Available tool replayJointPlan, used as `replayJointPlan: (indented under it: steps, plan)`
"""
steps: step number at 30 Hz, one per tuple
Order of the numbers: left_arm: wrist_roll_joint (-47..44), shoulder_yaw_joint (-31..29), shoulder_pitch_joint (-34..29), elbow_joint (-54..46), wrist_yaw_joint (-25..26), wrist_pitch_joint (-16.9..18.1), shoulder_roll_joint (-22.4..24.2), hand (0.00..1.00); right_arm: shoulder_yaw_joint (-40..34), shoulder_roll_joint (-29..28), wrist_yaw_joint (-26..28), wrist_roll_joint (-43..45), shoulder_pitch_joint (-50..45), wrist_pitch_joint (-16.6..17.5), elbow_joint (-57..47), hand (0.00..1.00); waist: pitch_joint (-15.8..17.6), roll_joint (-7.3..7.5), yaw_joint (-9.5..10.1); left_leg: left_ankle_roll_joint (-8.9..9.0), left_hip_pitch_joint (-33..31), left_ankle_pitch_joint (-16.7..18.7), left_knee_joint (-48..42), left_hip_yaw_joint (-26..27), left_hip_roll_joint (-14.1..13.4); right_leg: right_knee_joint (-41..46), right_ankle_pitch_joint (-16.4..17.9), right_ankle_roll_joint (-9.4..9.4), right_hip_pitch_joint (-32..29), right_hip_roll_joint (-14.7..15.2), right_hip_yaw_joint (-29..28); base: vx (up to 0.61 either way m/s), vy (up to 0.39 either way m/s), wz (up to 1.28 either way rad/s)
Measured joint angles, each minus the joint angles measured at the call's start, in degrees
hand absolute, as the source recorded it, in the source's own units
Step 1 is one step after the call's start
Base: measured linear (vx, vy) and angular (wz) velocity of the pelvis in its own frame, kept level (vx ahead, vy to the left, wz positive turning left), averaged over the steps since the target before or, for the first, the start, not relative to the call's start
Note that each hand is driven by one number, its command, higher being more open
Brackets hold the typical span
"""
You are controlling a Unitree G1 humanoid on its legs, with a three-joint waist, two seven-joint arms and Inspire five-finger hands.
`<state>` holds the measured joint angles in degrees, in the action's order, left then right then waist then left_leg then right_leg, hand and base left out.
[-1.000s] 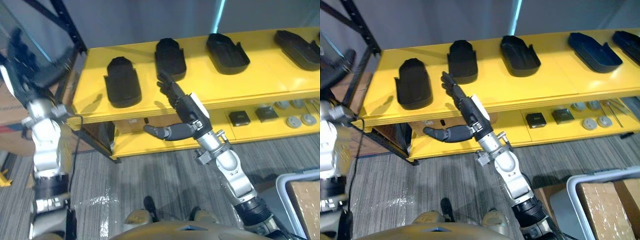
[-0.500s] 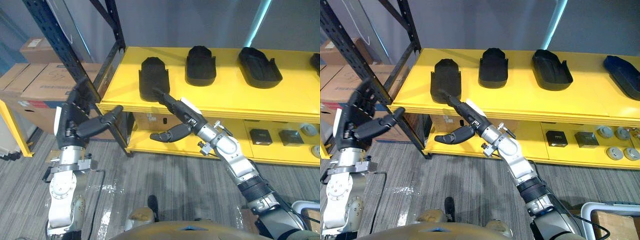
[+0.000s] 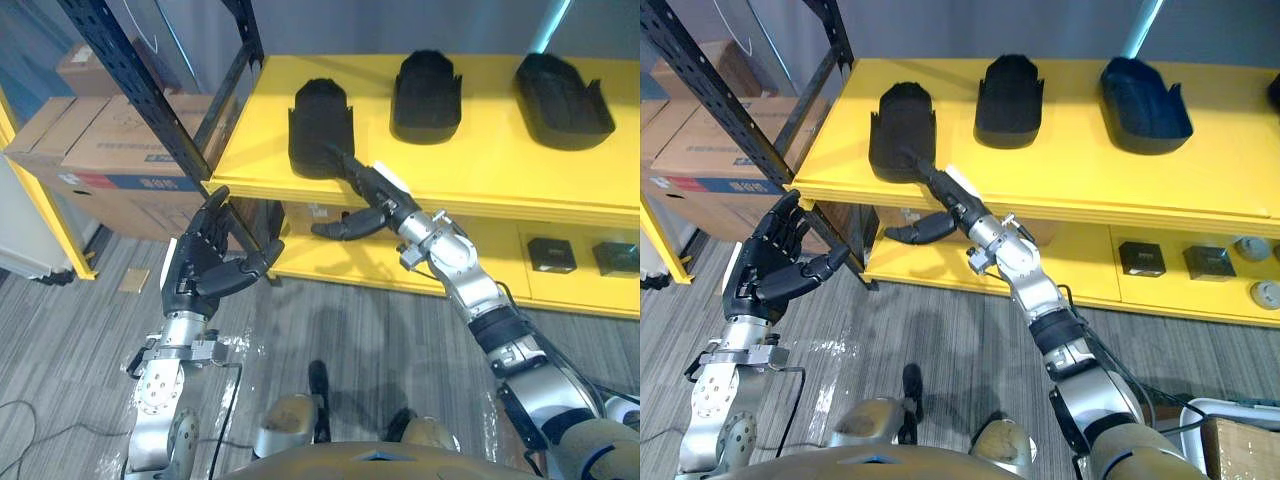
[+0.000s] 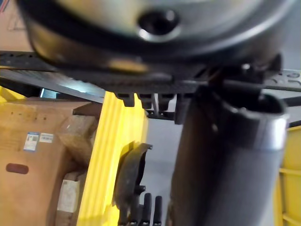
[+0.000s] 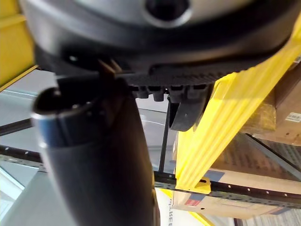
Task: Walk over and take three plastic housings, then place them on the shelf
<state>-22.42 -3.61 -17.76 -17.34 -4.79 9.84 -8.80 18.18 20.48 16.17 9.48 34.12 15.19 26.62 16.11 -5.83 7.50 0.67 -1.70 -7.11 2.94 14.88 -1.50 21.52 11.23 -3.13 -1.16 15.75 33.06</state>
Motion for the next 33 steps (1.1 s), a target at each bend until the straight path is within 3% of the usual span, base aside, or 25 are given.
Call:
replayJointPlan:
  steps: [9, 16, 21, 33]
  plan:
    - [-0.82, 0.72, 1.29, 0.01, 2.37, 0.09, 0.06, 1.00, -1.52, -0.14, -0.29, 1.02, 6.97, 0.49, 4.22, 1.00, 4.03, -1.07, 0.03, -0.64, -0.97, -0.62, -0.78, -0.56, 0.92, 4.22, 1.73, -0.17, -1.86, 2.19, -0.03, 0.01, -0.006, 0.03]
    - [-2.51, 1.26, 1.59, 0.03, 3.43, 0.09, 1.41, 1.00, -1.51, -0.63, -0.46, 2.35, 9.95, 1.56, 7.89, 1.00, 4.76, -1.40, 0.23, -0.67, -1.04, -0.76, -0.77, -1.41, 1.71, 6.24, 3.10, -0.31, -2.05, 3.58, 0.70, 0.03, -0.016, 0.08]
    - [-2.74, 2.81, 1.63, 0.03, 3.54, 0.09, 1.74, 1.00, -1.49, -1.19, -0.84, 3.99, 14.14, 3.09, 12.05, 1.00, 6.78, -2.66, 0.38, -0.73, -1.07, -0.93, -0.77, -1.80, 2.14, 7.29, 3.50, -0.28, -2.16, 4.28, 1.02, 0.01, -0.005, 0.05]
    - [-4.50, 5.37, 2.44, 0.82, 3.66, 0.09, 1.83, 1.00, -0.76, -2.26, -3.38, 4.22, 17.23, 4.51, 15.94, 1.00, 7.29, -3.38, 1.35, -0.88, -1.38, -1.11, -0.78, -2.30, 2.79, 8.41, 4.03, -0.58, -2.46, 5.32, 1.45, 0.01, -0.012, 0.03]
